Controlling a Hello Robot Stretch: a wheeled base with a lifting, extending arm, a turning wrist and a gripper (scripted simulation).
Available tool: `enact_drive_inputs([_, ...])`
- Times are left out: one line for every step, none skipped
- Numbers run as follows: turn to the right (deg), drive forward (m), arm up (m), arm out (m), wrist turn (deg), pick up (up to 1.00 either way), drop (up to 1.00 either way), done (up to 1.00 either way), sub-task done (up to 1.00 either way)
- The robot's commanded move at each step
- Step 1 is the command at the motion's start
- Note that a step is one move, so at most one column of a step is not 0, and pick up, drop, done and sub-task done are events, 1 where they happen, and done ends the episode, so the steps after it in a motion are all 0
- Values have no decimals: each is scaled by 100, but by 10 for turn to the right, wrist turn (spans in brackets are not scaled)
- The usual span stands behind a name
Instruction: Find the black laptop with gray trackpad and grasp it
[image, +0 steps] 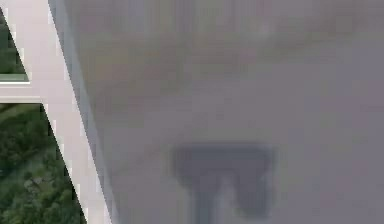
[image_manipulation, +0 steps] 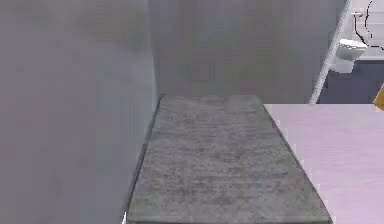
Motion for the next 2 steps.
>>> enact_drive_inputs([450, 0, 0, 0, 0, 0, 0, 0, 0])
enact_drive_inputs([450, 0, 0, 0, 0, 0, 0, 0, 0])
